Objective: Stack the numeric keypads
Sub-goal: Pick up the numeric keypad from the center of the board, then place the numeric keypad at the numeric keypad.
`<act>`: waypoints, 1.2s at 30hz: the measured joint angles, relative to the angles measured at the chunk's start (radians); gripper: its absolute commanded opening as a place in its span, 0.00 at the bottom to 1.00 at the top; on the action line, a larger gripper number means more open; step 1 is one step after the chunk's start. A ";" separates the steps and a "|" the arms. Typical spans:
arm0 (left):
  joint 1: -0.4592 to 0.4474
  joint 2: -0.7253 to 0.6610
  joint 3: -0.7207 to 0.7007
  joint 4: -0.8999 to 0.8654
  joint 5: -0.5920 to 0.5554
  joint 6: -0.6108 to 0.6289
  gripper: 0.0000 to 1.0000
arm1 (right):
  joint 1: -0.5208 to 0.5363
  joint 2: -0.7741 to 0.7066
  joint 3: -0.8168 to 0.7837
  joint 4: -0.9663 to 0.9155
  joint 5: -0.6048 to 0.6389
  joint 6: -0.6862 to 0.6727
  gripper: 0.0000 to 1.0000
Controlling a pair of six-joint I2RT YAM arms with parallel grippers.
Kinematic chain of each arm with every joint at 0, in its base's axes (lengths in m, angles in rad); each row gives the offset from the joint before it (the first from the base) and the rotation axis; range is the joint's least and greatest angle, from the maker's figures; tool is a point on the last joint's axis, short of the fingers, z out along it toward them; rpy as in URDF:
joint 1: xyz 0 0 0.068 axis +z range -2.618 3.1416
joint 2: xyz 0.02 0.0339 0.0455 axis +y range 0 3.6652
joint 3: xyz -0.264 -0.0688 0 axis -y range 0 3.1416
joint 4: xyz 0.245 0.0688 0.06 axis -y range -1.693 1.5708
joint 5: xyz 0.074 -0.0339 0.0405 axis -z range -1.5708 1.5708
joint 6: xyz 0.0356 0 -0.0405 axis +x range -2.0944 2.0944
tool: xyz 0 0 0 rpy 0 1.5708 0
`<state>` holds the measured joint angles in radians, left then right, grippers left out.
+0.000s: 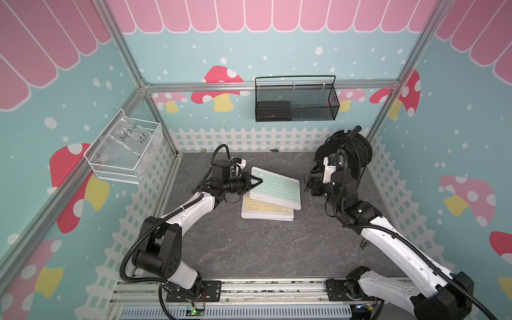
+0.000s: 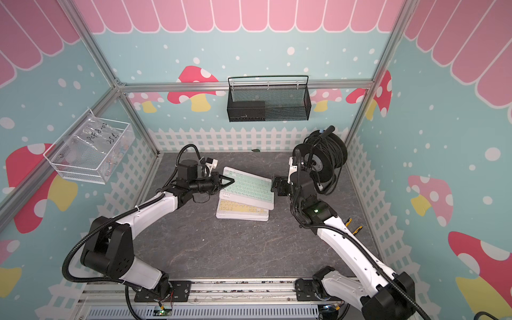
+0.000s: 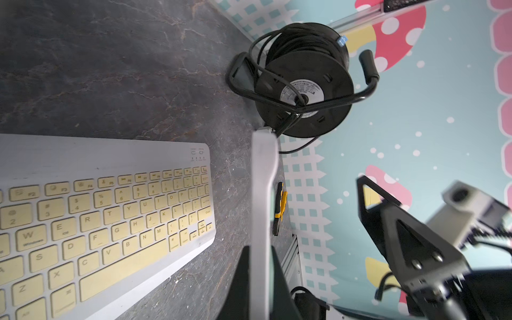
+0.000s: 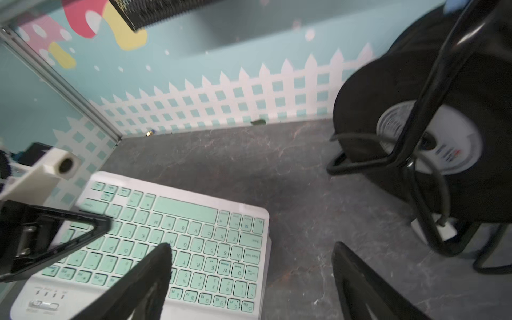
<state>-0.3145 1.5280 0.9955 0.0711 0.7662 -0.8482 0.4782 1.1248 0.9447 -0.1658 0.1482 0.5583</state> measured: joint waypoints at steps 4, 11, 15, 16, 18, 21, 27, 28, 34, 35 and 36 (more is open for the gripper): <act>0.000 -0.032 -0.060 0.026 0.017 0.033 0.07 | -0.051 0.072 -0.022 0.007 -0.166 0.056 0.92; 0.000 -0.053 -0.067 0.021 0.089 0.097 0.08 | -0.170 0.077 -0.097 0.093 -0.447 0.055 0.93; 0.000 -0.051 -0.037 -0.031 0.177 0.136 0.11 | -0.236 0.176 0.006 0.077 -0.659 -0.106 0.92; 0.000 -0.051 -0.031 -0.045 0.195 0.151 0.11 | -0.248 0.216 0.055 0.065 -0.716 -0.157 0.92; 0.000 -0.051 -0.026 -0.072 0.218 0.177 0.11 | -0.262 0.286 0.141 0.042 -0.828 -0.249 0.91; 0.000 -0.051 -0.026 -0.114 0.235 0.201 0.12 | -0.275 0.393 0.253 0.002 -0.966 -0.357 0.88; 0.000 -0.068 0.006 -0.226 0.252 0.257 0.12 | -0.277 0.572 0.332 -0.045 -1.202 -0.454 0.84; 0.000 -0.068 0.024 -0.251 0.253 0.270 0.12 | -0.277 0.586 0.332 -0.052 -1.231 -0.461 0.84; 0.000 -0.061 0.125 -0.317 0.267 0.311 0.12 | -0.274 0.599 0.332 -0.059 -1.350 -0.500 0.84; 0.000 -0.055 0.135 -0.323 0.272 0.315 0.12 | -0.273 0.602 0.332 -0.059 -1.361 -0.505 0.83; 0.000 -0.045 0.149 -0.329 0.277 0.319 0.12 | -0.272 0.609 0.332 -0.060 -1.374 -0.510 0.83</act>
<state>-0.3145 1.4834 1.1442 -0.2581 1.0435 -0.5293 0.2062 1.7340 1.2770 -0.2253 -1.2263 0.0486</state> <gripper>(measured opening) 0.117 0.833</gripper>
